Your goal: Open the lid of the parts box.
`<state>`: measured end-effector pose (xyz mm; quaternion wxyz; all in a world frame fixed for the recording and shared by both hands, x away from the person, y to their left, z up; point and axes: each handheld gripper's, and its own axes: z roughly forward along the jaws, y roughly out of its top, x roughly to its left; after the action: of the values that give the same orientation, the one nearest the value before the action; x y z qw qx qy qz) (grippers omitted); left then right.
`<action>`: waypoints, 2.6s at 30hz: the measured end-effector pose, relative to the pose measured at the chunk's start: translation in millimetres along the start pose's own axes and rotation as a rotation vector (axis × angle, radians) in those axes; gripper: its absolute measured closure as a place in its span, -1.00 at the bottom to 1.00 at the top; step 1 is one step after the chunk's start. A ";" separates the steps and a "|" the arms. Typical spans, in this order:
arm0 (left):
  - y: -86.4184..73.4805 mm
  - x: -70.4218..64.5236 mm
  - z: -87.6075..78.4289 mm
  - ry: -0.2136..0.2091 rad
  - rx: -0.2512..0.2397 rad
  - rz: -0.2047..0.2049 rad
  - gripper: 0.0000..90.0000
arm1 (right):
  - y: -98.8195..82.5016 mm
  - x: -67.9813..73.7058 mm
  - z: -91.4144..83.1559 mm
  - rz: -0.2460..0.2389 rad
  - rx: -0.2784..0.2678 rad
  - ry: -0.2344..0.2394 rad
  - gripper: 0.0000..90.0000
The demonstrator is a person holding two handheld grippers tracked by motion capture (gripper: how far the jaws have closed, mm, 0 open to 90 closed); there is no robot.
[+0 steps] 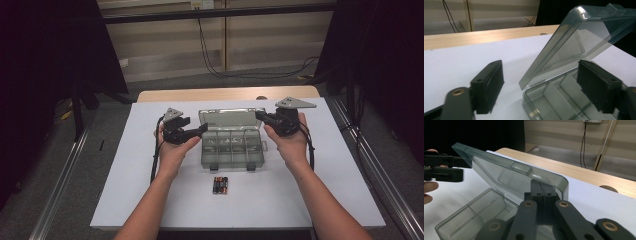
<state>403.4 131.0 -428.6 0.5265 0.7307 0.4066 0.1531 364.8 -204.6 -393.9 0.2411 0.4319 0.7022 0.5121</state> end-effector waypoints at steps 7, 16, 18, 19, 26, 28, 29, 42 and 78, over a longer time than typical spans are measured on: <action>3.1 3.7 5.8 -0.017 0.005 -0.007 -0.10 | 3.6 -2.0 4.4 -0.002 0.006 -0.003 1.00; -0.2 4.8 17.2 -0.017 0.040 -0.005 0.27 | 6.2 -4.4 8.1 -0.012 0.003 -0.014 1.00; 0.1 4.2 18.6 -0.006 0.045 0.007 0.33 | 6.3 -5.4 8.3 -0.015 0.003 -0.010 1.00; 1.0 3.8 19.1 0.012 0.043 0.009 0.40 | 6.4 -5.9 8.3 -0.013 0.003 -0.016 1.00; 5.6 0.6 16.2 0.032 0.027 0.013 0.61 | 7.2 -6.8 9.7 -0.013 0.003 -0.014 1.00; 6.9 0.6 15.5 0.045 0.027 0.016 0.66 | 7.4 -6.3 9.7 -0.015 0.002 -0.012 1.00; 7.1 0.9 15.4 0.048 0.025 0.011 0.69 | 7.3 -6.0 9.7 -0.011 0.002 -0.009 1.00; 8.3 -0.3 16.0 0.046 0.011 -0.027 0.79 | 2.8 -15.7 -18.9 0.038 -0.153 -0.052 -0.64; 3.4 6.8 35.9 0.092 0.024 -0.065 0.80 | -29.0 -22.1 35.2 0.121 0.023 -0.200 0.92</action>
<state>432.5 112.6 -441.2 0.5032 0.7155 0.4558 0.1647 393.2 -208.4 -435.7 0.2738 0.5253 0.6530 0.4720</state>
